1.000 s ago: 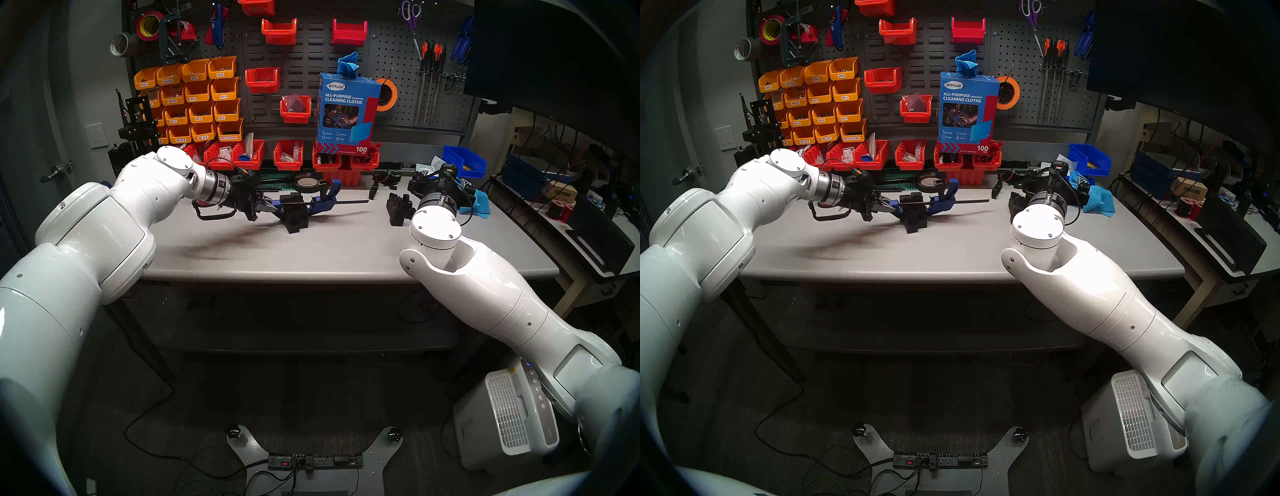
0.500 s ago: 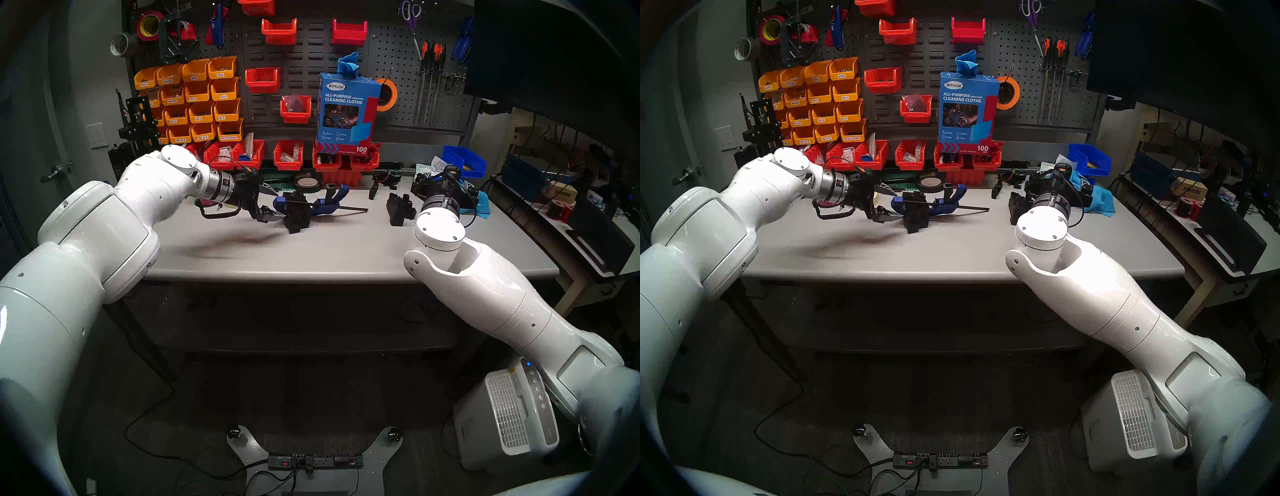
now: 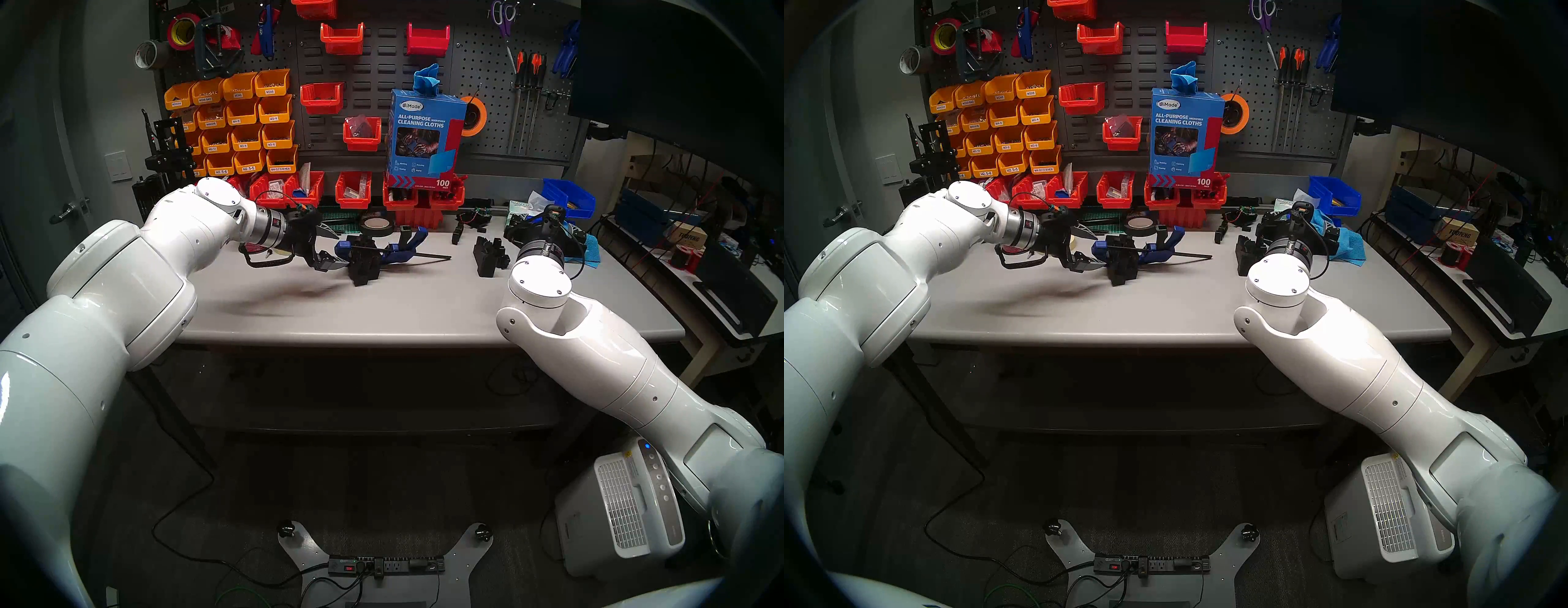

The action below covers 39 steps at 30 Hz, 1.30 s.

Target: Clamp the two 3D printed pieces together with the clamp

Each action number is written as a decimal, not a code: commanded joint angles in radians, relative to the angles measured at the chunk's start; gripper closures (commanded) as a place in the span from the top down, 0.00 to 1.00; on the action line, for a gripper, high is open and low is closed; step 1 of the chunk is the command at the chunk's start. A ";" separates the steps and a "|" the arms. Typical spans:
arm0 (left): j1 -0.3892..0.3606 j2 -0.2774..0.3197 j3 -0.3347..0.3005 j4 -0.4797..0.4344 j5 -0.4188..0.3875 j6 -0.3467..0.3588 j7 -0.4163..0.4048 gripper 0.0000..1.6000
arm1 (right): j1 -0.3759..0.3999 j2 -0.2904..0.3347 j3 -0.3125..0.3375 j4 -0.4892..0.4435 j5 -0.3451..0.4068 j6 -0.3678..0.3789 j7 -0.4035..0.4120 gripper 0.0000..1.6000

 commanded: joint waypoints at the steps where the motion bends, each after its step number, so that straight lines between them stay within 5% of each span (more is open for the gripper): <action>1: -0.089 0.054 -0.031 -0.012 -0.021 -0.014 0.007 1.00 | 0.010 0.001 0.003 -0.001 -0.002 0.003 0.002 1.00; 18: -0.142 0.161 -0.111 -0.016 -0.071 -0.040 -0.035 1.00 | 0.046 -0.024 -0.003 0.034 -0.003 0.010 0.065 1.00; 27: -0.080 0.181 -0.135 0.012 -0.091 0.021 -0.038 1.00 | 0.039 -0.019 0.007 0.033 -0.001 0.004 0.082 1.00; 39: -0.083 0.175 -0.146 0.028 -0.089 0.008 -0.050 1.00 | 0.016 0.008 0.007 0.009 -0.015 -0.054 0.112 1.00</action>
